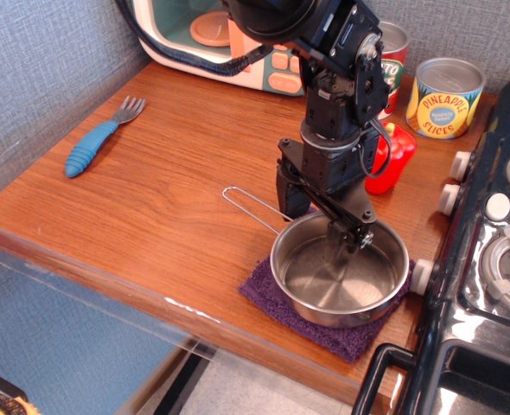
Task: Move pot to the right of the blue fork.
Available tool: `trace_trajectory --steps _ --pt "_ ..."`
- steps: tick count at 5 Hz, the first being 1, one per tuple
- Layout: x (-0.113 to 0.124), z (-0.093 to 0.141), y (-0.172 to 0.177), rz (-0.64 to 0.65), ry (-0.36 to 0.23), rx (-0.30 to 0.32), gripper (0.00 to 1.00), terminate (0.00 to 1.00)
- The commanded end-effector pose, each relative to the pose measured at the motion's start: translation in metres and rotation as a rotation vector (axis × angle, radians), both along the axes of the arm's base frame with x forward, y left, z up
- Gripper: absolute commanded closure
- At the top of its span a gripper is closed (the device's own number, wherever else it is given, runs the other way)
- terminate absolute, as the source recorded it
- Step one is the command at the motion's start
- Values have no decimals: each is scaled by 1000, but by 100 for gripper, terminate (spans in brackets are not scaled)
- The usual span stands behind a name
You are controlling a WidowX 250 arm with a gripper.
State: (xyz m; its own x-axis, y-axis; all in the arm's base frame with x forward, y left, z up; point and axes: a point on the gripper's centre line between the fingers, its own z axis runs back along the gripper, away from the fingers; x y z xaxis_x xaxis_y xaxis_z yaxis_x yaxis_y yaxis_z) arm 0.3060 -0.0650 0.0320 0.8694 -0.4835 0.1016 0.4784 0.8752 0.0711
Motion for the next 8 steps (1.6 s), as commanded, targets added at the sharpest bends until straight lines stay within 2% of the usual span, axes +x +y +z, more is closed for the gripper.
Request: trace_trajectory --steps 1,3,4,5,6,7,8 --pt "4 12 1 5 -51 -4 100 0" --pt "6 12 8 28 -47 -6 100 0" --pt "16 32 18 25 -96 -39 100 0" --pt "37 63 47 -2 -165 -49 100 0" --pt "57 79 88 7 -200 -38 100 0" --pt "82 75 135 51 -170 11 100 0" --pt "106 52 183 102 -114 31 100 0"
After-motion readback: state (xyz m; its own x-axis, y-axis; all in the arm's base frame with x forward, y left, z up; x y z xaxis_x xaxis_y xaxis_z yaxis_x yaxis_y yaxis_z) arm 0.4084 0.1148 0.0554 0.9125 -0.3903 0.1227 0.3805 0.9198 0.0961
